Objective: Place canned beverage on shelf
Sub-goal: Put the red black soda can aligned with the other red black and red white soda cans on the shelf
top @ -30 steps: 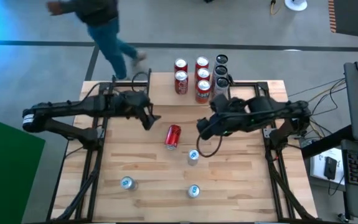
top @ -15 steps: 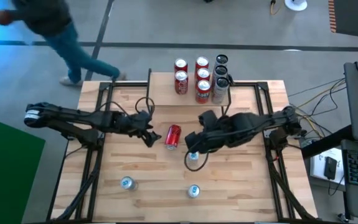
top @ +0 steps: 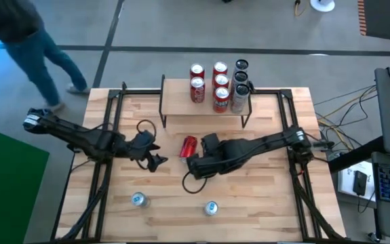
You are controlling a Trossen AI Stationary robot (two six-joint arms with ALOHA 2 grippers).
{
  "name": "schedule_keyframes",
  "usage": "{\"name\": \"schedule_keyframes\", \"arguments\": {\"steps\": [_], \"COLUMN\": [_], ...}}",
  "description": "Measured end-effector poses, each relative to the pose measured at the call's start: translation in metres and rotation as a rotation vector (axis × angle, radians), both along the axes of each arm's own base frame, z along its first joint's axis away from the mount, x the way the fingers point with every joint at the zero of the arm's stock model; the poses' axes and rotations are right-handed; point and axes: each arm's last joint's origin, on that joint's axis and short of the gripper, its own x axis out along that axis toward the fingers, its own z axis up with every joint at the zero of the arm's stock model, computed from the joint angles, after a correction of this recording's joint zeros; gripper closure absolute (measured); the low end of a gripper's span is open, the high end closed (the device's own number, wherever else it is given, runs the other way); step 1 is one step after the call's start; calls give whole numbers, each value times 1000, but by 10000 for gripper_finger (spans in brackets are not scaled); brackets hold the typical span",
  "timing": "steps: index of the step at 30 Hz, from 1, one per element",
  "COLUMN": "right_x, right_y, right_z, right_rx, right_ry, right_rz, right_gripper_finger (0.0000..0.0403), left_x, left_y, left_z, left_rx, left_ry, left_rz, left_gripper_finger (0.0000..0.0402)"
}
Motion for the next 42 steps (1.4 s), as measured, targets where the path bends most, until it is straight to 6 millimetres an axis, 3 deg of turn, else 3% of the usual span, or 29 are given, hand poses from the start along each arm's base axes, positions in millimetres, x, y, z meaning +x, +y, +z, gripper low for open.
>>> {"name": "schedule_keyframes", "arguments": {"steps": [7, 11, 15, 21, 25, 38, 42], "right_x": [24, 26, 26, 32, 36, 37, 38], "right_y": [7, 5, 1, -4, -17, -13, -27], "right_z": [-31, -45, -71, -95, -110, -108, -115], "right_rx": [61, 72, 78, 150, 182, 187, 122], "right_ry": [-2, 25, 50, -33, -43, -99, -132], "right_rz": [6, -19, -92, -130, -166, -212, -309], "right_gripper_finger": [33, 33, 33, 33, 33, 33, 33], "left_x": [-23, -32, -43, -61, -68, -67, -67], "left_y": [-8, -19, -30, -45, -52, -56, -55], "left_z": [-3, 4, 10, 8, 4, -1, -1], "left_rx": [-65, -54, -4, -8, 4, 26, 32], "left_ry": [-38, -89, -158, -156, -156, -126, -123], "left_rz": [-23, -59, -42, -39, -24, -29, -28], "left_gripper_finger": [47, 47, 47, 47, 47, 47, 47]}}
